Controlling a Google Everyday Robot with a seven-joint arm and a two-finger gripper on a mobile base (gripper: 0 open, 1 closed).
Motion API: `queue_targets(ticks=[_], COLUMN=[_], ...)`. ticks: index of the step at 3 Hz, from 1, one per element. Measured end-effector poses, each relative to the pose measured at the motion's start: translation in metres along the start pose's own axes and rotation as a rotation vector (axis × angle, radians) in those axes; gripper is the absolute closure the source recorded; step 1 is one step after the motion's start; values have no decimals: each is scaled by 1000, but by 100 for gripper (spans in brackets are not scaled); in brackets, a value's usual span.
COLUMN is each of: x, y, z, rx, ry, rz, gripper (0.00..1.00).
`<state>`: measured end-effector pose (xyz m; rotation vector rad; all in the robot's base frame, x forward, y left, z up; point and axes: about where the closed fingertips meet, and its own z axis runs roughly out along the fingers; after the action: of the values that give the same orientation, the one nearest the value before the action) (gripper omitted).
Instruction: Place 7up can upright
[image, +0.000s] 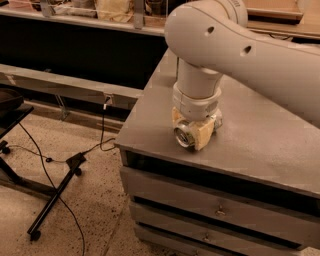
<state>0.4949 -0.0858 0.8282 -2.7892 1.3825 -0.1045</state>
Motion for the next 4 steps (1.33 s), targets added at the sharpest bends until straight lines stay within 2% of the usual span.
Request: queue_targets(ticks=[1, 2, 3, 4], x=[8, 19, 44, 64], y=[-2, -8, -34, -62], z=[-27, -74, -103, -103], rx=[27, 45, 81, 164], ry=[-3, -2, -32, -153], rz=[29, 62, 158, 178], gripper=[100, 100, 100, 100])
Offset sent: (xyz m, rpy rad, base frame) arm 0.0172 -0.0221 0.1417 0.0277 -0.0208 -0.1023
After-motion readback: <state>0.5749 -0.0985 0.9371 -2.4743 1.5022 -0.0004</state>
